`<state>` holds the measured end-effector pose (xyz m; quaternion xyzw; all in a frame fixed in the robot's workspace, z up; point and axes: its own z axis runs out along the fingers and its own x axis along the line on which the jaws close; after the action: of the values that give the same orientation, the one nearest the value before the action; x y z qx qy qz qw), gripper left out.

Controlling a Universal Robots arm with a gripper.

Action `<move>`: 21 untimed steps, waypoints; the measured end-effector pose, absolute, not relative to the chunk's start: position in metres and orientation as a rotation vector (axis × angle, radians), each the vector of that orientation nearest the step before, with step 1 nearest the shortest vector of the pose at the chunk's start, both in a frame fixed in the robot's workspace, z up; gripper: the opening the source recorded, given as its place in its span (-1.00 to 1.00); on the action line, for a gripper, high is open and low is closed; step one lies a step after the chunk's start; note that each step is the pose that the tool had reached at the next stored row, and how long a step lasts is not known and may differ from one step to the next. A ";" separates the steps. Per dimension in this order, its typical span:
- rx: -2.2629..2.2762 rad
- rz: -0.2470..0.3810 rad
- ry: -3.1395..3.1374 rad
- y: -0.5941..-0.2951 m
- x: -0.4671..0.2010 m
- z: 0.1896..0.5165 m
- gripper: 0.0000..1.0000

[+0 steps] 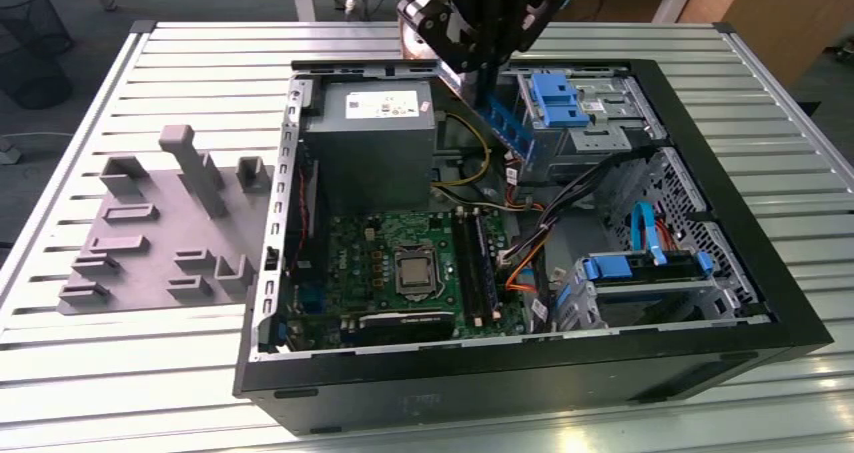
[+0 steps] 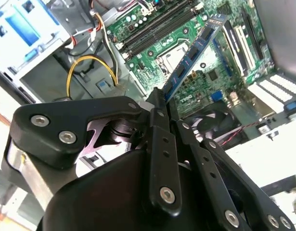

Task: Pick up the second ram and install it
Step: 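Insert the second ram into the second slot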

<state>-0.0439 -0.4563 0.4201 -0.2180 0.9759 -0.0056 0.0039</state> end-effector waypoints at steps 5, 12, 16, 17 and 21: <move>-0.551 -0.019 3.086 -0.456 -0.044 0.419 -0.72; -0.374 -0.021 3.113 -0.456 -0.044 0.419 -0.72; -0.281 -0.022 3.123 -0.456 -0.044 0.419 -0.72; -0.273 -0.022 3.124 -0.456 -0.044 0.419 -0.72; -0.272 -0.022 3.124 -0.456 -0.044 0.419 -0.72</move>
<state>-0.0439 -0.4563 0.4188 -0.0868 0.9962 -0.0071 0.0029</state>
